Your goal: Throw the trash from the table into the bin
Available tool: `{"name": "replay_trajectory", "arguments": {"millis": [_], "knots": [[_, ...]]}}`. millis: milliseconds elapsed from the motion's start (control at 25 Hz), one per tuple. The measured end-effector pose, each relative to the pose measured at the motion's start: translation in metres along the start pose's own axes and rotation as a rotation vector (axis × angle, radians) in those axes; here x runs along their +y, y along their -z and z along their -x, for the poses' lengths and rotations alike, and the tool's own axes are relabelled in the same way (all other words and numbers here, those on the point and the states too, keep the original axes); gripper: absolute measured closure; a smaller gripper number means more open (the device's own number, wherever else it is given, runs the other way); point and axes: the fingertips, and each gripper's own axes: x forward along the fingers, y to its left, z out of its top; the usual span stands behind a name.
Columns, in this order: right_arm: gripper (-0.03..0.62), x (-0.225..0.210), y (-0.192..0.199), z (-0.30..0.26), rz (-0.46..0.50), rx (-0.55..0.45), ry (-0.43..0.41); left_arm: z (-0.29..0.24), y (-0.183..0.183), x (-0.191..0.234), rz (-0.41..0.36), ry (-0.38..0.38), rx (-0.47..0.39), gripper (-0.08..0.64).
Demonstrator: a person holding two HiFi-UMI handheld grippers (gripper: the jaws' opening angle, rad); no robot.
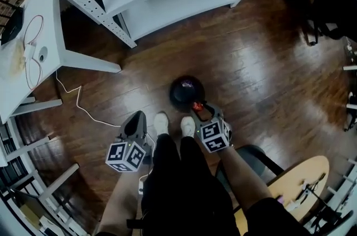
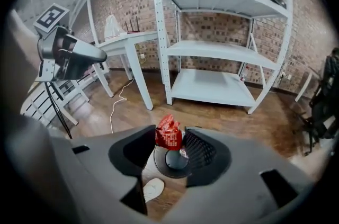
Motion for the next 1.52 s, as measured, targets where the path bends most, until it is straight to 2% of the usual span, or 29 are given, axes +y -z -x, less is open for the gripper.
{"name": "replay_trajectory", "arguments": {"millis": [120,320,400,480,680,920,1080,1160,1280,1360,1480,1520], "knots": [[0.408,0.001,0.005,-0.008,-0.02,0.005,-0.009,0.0,0.01,0.005,-0.004,-0.008,0.027,0.541],[0.395,-0.002,0.014,-0.028,-0.021,0.051,0.002,-0.002,0.006,0.011,-0.016,0.006,0.045,0.541],[0.358,-0.002,0.013,-0.034,-0.035,0.055,0.008,0.001,0.003,0.02,-0.008,-0.003,0.044,0.541],[0.324,-0.003,0.011,-0.037,-0.067,0.06,0.015,0.004,0.002,0.03,0.01,-0.022,0.041,0.541],[0.324,-0.012,0.001,-0.033,-0.185,0.034,0.065,0.004,0.0,0.037,0.021,-0.028,0.042,0.541],[0.324,-0.006,-0.021,-0.014,-0.203,-0.012,0.089,-0.003,-0.014,0.021,0.009,0.039,0.025,0.541],[0.324,-0.011,-0.04,0.015,-0.218,-0.06,0.149,-0.001,-0.035,0.012,-0.011,0.09,0.016,0.541],[0.334,-0.019,-0.059,0.035,-0.263,-0.132,0.19,-0.008,-0.057,0.004,-0.043,0.128,-0.009,0.541],[0.464,-0.033,-0.107,0.078,-0.346,-0.328,0.255,-0.016,-0.1,-0.015,-0.075,0.19,-0.093,0.541],[0.535,-0.039,-0.135,0.11,-0.368,-0.437,0.295,-0.016,-0.123,-0.036,-0.087,0.244,-0.132,0.541],[0.591,-0.045,-0.162,0.158,-0.375,-0.555,0.349,-0.013,-0.148,-0.075,-0.132,0.333,-0.159,0.541],[0.591,-0.047,-0.165,0.174,-0.377,-0.585,0.37,-0.011,-0.154,-0.09,-0.148,0.365,-0.165,0.541]]}}
